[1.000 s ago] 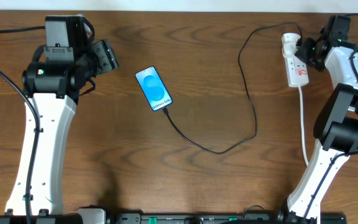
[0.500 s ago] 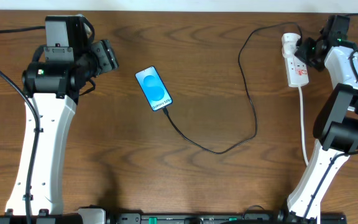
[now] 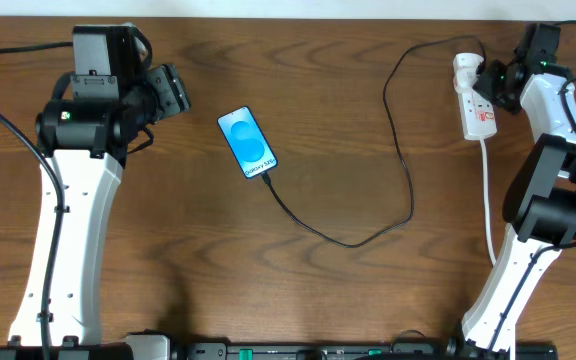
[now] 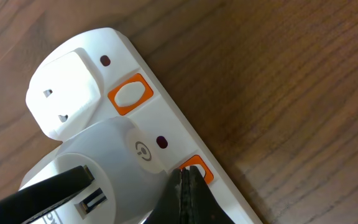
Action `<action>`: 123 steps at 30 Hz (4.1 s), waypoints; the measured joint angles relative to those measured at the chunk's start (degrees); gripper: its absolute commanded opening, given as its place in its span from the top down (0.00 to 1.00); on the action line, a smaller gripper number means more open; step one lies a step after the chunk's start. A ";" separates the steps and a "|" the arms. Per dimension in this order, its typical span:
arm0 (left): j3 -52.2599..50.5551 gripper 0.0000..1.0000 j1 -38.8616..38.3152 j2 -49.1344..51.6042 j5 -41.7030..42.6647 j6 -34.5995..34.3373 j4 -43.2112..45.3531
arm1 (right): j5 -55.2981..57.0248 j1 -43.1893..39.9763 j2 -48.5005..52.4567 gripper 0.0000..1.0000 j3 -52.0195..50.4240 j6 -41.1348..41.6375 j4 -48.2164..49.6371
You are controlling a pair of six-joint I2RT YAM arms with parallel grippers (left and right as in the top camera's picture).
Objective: Plug charger to phone and switch on socket
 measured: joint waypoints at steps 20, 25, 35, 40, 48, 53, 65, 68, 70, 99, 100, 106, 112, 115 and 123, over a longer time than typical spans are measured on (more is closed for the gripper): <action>0.00 0.27 0.00 0.00 0.00 0.00 0.00 | 3.72 1.25 0.00 0.99 0.07 1.07 -0.07; 0.00 0.27 0.00 0.00 0.00 0.00 0.00 | 3.82 1.29 0.00 0.99 0.09 1.27 -0.13; 0.00 0.27 0.00 0.00 0.00 0.00 0.02 | 3.63 1.29 0.00 0.99 0.09 1.53 0.00; 0.00 0.27 0.00 0.00 0.00 0.00 0.00 | 3.37 1.29 0.00 0.99 0.09 1.55 0.00; 0.00 0.27 0.00 0.00 0.00 0.00 0.00 | 2.99 1.25 0.00 0.99 0.09 1.81 -0.02; 0.00 0.27 0.00 0.00 0.02 0.00 0.02 | -2.67 -0.33 0.00 0.99 0.11 2.14 -1.03; 0.00 0.27 0.00 0.00 0.02 0.00 -0.02 | -16.59 0.07 0.02 0.99 5.88 -0.09 -11.30; 0.00 0.27 0.00 0.02 0.00 0.00 0.00 | -17.75 -1.22 0.02 0.99 8.68 -0.61 -12.07; 0.00 0.27 0.00 0.02 0.00 0.00 0.00 | -18.56 -2.32 0.02 0.99 9.77 -0.96 -12.57; 0.00 0.27 0.00 0.04 0.00 0.00 0.00 | -24.37 -7.58 0.02 0.99 9.90 -3.96 -15.28; 0.00 0.27 0.00 0.04 0.02 0.00 0.00 | -24.39 -7.58 0.02 0.99 9.90 -4.04 -15.34; 0.00 0.27 0.00 0.04 0.00 0.00 0.00 | -24.44 -7.58 0.02 0.99 9.90 -4.24 -15.58; 0.00 0.27 0.00 0.04 0.02 0.00 0.00 | -24.59 -7.58 0.02 0.99 9.90 -4.74 -15.58; 0.00 0.27 0.00 0.04 0.00 0.00 0.00 | -24.59 -7.58 0.02 0.99 9.90 -4.94 -15.58; 0.00 0.27 0.00 0.04 0.02 0.00 0.00 | -24.59 -7.58 0.02 0.84 9.90 -5.16 -15.58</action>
